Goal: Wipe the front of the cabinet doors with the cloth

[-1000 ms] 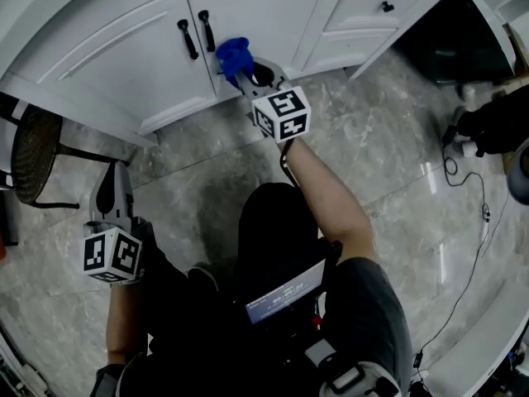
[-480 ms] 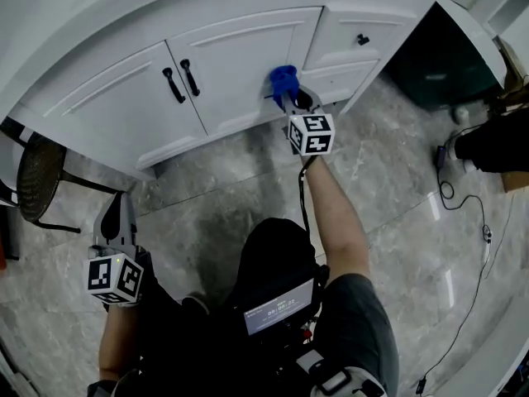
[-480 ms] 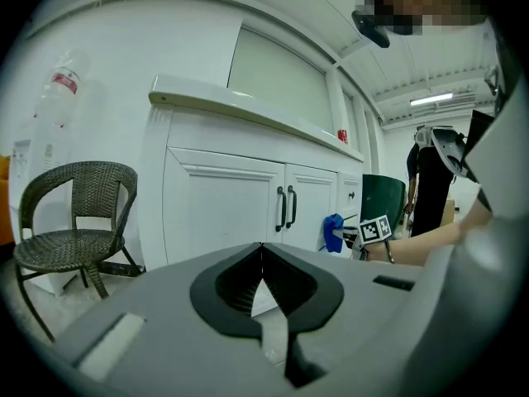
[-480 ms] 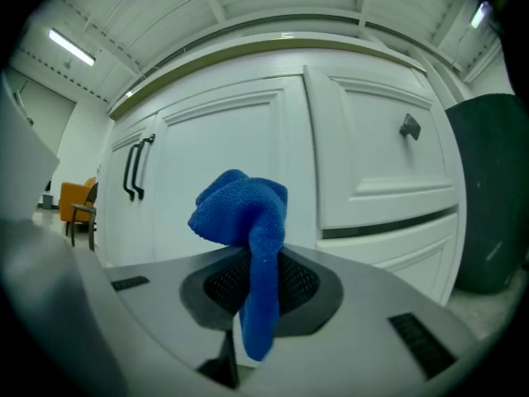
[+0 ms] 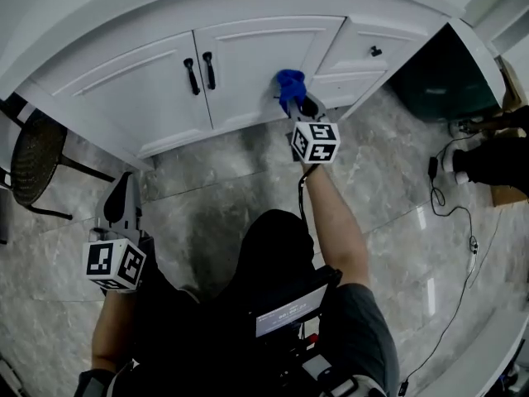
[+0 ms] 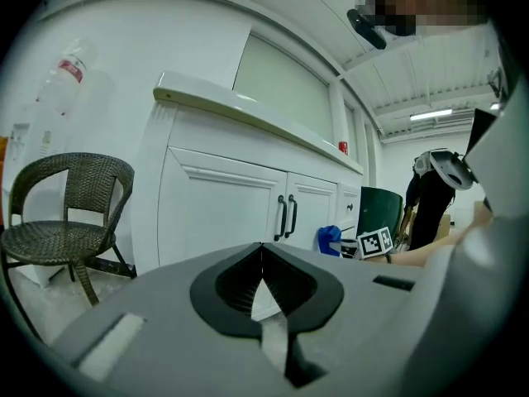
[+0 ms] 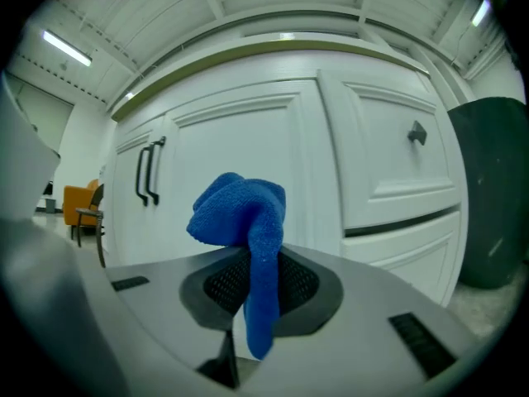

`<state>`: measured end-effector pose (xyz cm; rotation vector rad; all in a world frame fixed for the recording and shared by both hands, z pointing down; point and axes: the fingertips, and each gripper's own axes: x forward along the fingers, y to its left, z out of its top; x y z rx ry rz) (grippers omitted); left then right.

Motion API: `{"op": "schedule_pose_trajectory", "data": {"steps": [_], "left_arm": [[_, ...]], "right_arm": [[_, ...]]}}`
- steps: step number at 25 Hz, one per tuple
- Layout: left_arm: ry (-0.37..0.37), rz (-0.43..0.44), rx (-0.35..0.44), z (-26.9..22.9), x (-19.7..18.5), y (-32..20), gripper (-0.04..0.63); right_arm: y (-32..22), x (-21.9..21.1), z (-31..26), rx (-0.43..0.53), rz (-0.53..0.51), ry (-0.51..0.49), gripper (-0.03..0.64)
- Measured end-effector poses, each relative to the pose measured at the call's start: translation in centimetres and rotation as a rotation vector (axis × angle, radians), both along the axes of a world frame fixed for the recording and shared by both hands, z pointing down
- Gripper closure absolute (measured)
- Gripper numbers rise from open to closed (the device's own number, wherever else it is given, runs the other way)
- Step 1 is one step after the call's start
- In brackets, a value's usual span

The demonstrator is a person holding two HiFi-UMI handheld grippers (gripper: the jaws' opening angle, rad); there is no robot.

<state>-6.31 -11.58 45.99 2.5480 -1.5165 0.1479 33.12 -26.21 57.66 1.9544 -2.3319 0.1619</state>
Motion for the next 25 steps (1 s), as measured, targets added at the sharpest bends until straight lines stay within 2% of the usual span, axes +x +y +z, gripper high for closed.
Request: {"op": "schedule_pose_trajectory", "data": {"steps": [7, 10, 13, 15, 18, 25], "left_arm": [[0.014, -0.019, -0.066, 3.5, -1.7, -1.0, 0.592], [-0.003, -0.031, -0.085, 4.7, -2.7, -0.6, 0.592], [-0.018, -0.058, -0.096, 5.5, -4.0, -0.5, 0.592], [-0.021, -0.072, -0.100, 5.8, -4.5, -0.5, 0.592], [-0.022, -0.081, -0.110, 6.5, -4.7, -0.5, 0.592], [-0.046, -0.055, -0.114, 6.7, -2.5, -0.8, 0.592]], "right_arm": [[1.3, -14.2, -0.3, 0.067, -0.284, -0.078, 0.568], [0.7, -18.4, 1.5, 0.054, -0.359, -0.089, 0.568], [0.0, -20.7, 3.9, 0.029, -0.390, -0.080, 0.568], [-0.1, -20.7, 5.3, 0.013, -0.387, -0.070, 0.568], [-0.3, -18.5, 7.2, -0.009, -0.339, -0.070, 0.568], [-1.0, -8.6, 8.9, -0.020, -0.142, -0.058, 0.568]]}}
